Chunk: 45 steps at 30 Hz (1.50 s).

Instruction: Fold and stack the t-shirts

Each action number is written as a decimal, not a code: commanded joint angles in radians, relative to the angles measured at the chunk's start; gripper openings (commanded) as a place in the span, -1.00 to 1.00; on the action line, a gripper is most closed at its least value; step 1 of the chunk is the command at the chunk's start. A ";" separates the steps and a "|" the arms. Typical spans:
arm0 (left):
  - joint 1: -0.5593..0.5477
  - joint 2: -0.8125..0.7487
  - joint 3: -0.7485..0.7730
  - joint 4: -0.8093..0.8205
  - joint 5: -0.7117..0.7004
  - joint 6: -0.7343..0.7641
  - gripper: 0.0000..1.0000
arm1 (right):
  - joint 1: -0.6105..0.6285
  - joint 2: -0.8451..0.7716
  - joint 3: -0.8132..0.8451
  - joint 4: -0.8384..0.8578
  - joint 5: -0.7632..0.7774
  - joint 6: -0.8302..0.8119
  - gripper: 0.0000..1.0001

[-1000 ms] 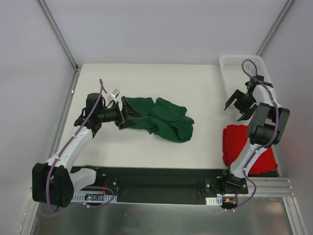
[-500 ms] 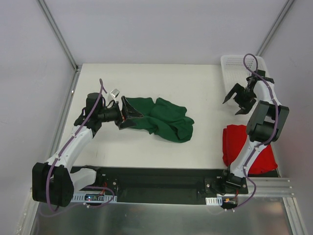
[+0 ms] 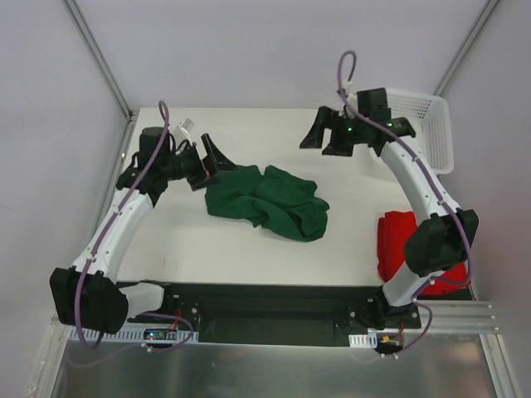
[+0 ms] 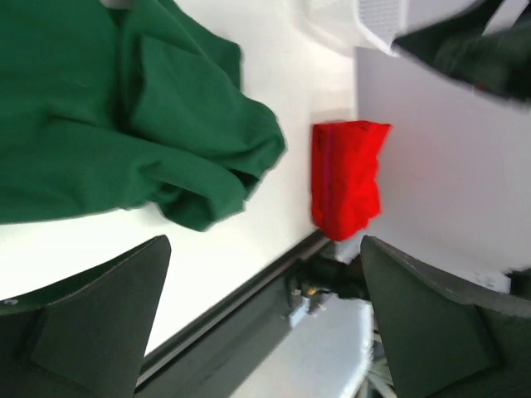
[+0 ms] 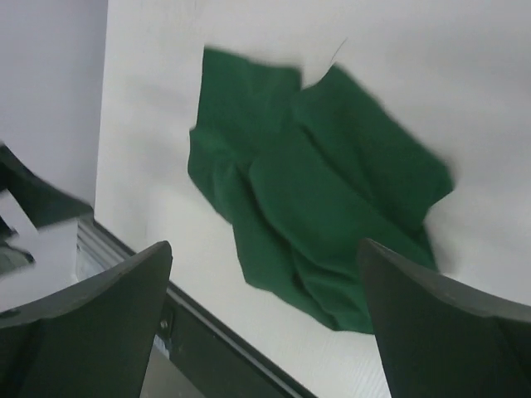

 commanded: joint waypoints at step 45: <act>0.006 0.034 -0.001 -0.341 -0.092 0.267 0.99 | -0.237 0.542 0.232 -0.336 0.227 -0.093 0.92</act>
